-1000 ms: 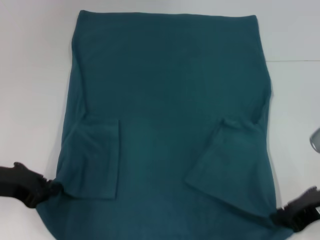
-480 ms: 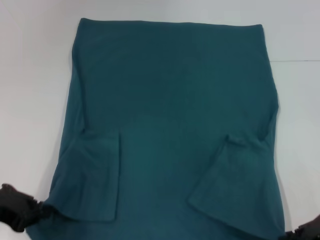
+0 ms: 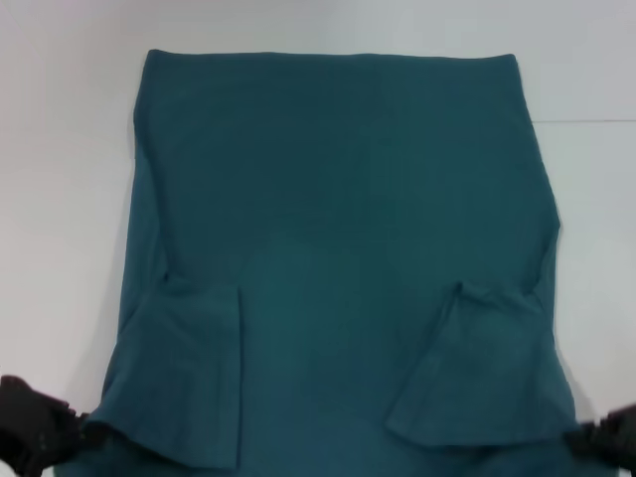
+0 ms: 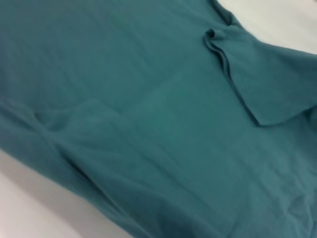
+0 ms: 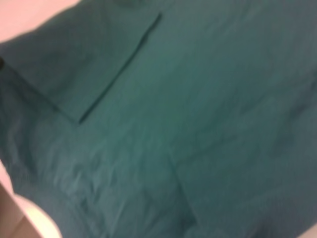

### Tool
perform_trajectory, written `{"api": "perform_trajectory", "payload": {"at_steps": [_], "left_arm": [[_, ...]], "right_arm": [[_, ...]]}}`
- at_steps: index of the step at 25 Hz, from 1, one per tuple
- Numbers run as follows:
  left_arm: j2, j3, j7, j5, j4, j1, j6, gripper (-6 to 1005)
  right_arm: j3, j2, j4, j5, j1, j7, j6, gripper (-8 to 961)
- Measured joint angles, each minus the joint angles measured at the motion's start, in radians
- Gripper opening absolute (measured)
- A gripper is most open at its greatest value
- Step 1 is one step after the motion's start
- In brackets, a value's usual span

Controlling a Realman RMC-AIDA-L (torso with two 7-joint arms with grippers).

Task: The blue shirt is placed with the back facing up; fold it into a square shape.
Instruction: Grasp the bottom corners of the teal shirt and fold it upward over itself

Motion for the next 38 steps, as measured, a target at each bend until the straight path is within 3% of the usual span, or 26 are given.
{"api": "perform_trajectory", "payload": {"at_steps": [7,13,19,25,38], "left_arm": [[0.011,-0.080,-0.039,-0.003,-0.002,-0.099,0.003,48],[0.052,-0.198,-0.075,-0.003,-0.095,-0.225,-0.045,49],[0.073,-0.193,-0.123,-0.004,-0.182,-0.300,-0.199,50],[0.104,-0.192,-0.142,-0.006,-0.289,-0.376,-0.322,51],[0.107,-0.181,-0.165,-0.008,-0.361,-0.434,-0.511,52]], "right_arm": [[0.087,-0.010,0.005,0.009,0.100,0.008,0.007,51],[0.183,-0.016,0.025,0.004,0.200,0.033,0.026,54],[0.300,-0.023,0.124,-0.050,0.325,0.021,0.090,57],[0.349,-0.029,0.193,-0.112,0.400,0.011,0.166,60],[0.379,-0.083,0.354,-0.154,0.539,0.010,0.315,66]]}}
